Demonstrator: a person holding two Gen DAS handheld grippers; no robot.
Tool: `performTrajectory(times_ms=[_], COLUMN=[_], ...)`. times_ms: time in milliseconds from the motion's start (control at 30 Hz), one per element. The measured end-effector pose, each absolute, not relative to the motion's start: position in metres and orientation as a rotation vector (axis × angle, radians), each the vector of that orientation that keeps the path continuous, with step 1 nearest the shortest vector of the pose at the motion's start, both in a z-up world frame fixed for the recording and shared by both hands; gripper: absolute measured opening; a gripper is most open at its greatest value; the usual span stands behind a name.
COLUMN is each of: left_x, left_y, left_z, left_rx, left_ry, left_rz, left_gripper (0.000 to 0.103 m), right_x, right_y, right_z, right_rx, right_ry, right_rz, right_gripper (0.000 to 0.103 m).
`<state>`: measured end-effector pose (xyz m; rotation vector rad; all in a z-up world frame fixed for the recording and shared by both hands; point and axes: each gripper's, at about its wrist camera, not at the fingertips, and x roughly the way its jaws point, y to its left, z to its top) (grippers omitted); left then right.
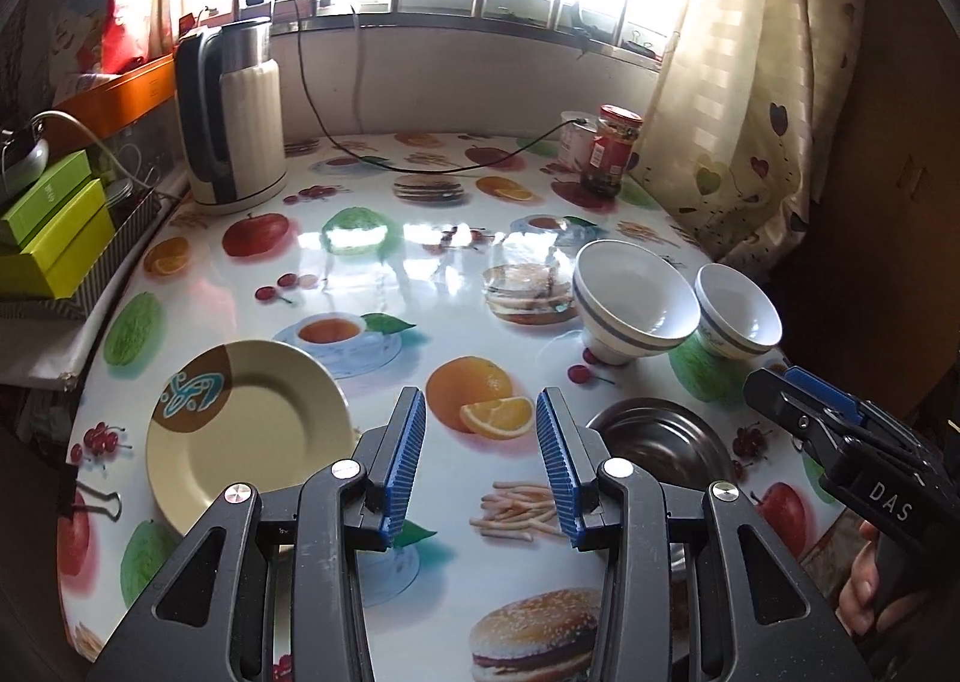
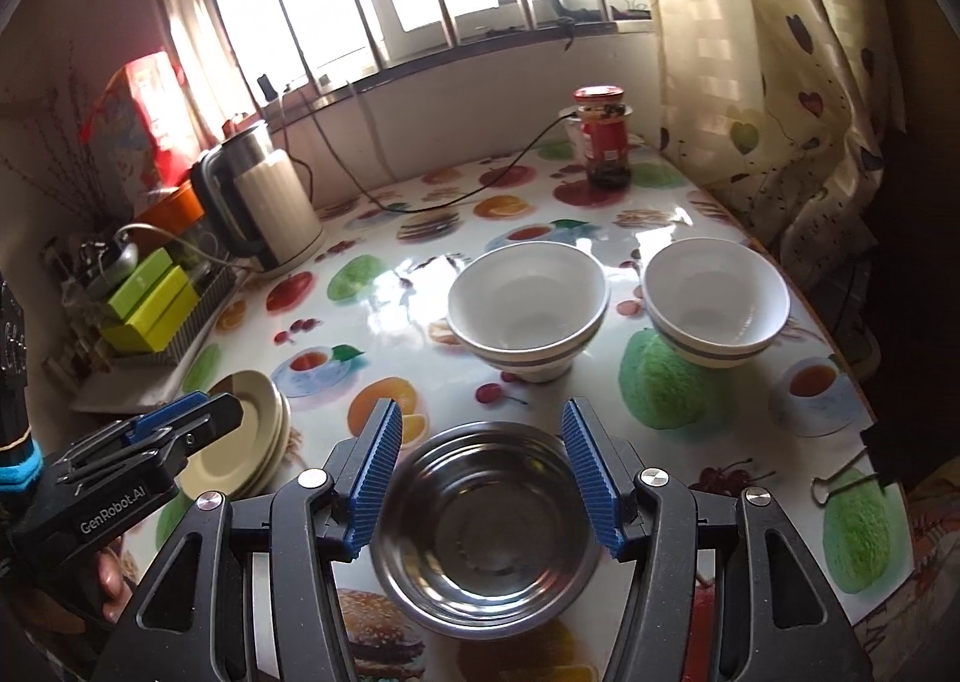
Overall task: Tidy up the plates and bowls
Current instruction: 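Move both tools over the steel bowl toward the white bowls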
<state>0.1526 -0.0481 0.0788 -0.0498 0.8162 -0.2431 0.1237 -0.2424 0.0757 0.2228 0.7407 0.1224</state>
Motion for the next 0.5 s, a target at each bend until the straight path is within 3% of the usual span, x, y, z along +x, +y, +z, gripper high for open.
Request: performTrajectory(times_ms=[500], left_x=[0.186], left_y=[-0.078], left_z=[0.070], left_rx=[-0.060], left_ry=[0.858], left_rz=[-0.325], left_gripper=[0.040], right_x=[0.137], right_y=[-0.270], right_z=[0.067], right_rx=[0.246], right_ry=[0.754], right_rz=[0.074], right_gripper=[0.056])
